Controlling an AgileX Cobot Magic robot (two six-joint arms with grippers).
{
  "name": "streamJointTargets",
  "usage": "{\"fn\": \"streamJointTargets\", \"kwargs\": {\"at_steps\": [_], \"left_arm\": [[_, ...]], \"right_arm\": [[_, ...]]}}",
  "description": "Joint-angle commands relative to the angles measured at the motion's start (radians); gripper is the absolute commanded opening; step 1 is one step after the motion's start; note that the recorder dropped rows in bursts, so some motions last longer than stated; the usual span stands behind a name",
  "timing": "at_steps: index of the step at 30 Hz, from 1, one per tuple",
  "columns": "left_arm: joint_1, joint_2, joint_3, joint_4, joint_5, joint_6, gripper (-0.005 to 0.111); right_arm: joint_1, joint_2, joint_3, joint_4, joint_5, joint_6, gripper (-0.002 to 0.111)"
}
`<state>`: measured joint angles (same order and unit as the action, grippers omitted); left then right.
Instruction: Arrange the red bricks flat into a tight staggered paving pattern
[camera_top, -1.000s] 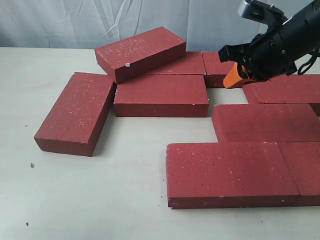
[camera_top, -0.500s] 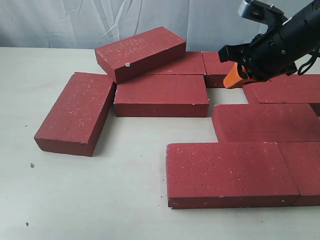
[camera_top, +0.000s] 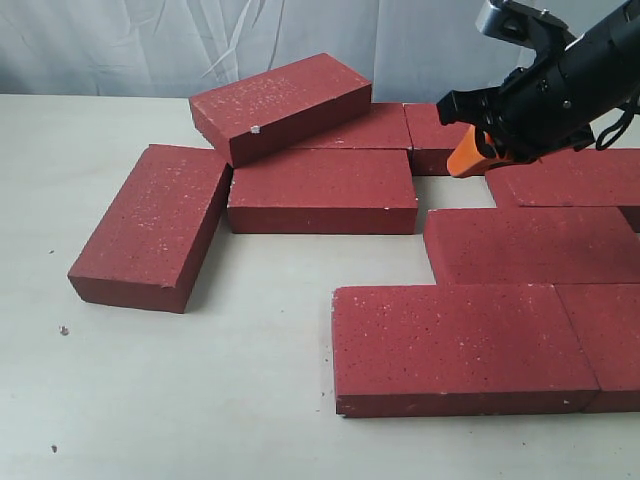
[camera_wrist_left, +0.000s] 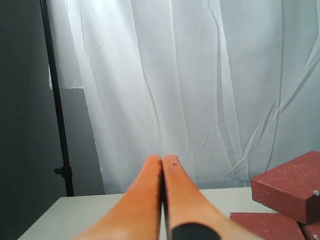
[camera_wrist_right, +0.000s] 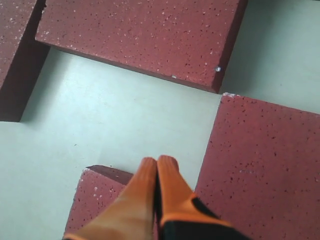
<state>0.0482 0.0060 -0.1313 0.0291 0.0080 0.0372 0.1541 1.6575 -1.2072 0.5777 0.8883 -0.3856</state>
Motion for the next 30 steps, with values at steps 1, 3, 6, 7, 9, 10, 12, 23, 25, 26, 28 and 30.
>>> {"fn": "streamJointTargets", "kwargs": {"at_steps": [1,3,6,7,9,10,12,23,25,26,28,30], "left_arm": [[0.000,0.061,-0.107,-0.013,0.187,-0.068,0.000],[0.000,0.104,-0.145,-0.013,0.276,-0.085,0.000],[0.000,0.159,-0.175,-0.013,0.333,-0.084,0.000],[0.000,0.167,-0.177,-0.013,0.329,-0.084,0.000],[0.000,0.169,-0.177,-0.010,0.325,-0.084,0.000],[0.000,0.169,-0.177,-0.010,0.322,-0.084,0.000],[0.000,0.169,-0.177,-0.013,0.323,-0.084,0.000],[0.000,0.219,-0.213,-0.029,0.386,-0.169,0.000],[0.000,0.274,-0.248,-0.029,0.423,-0.179,0.000],[0.000,0.299,-0.265,-0.029,0.437,-0.179,0.000],[0.000,0.370,-0.310,-0.029,0.476,-0.179,0.000],[0.000,0.448,-0.354,-0.029,0.508,-0.179,0.000]], "right_arm": [[-0.005,-0.011,-0.002,-0.007,-0.008,-0.002,-0.001],[-0.005,-0.011,-0.002,-0.007,-0.008,-0.002,-0.001],[-0.005,-0.011,-0.002,-0.007,-0.008,-0.002,-0.001],[-0.005,-0.011,-0.002,-0.007,-0.008,-0.002,-0.001],[-0.005,-0.011,-0.002,-0.007,-0.010,-0.002,-0.001],[-0.005,-0.011,-0.002,-0.005,-0.013,-0.002,-0.001],[-0.005,-0.011,-0.002,-0.005,-0.013,-0.002,-0.001],[-0.003,-0.011,-0.002,-0.007,-0.004,-0.002,-0.001],[-0.003,-0.011,-0.002,-0.007,-0.004,-0.002,-0.001],[-0.003,-0.011,-0.002,-0.007,-0.004,-0.002,-0.001],[-0.003,-0.011,-0.002,-0.007,-0.004,-0.002,-0.001],[-0.003,-0.011,-0.002,-0.007,-0.004,-0.002,-0.001]]}}
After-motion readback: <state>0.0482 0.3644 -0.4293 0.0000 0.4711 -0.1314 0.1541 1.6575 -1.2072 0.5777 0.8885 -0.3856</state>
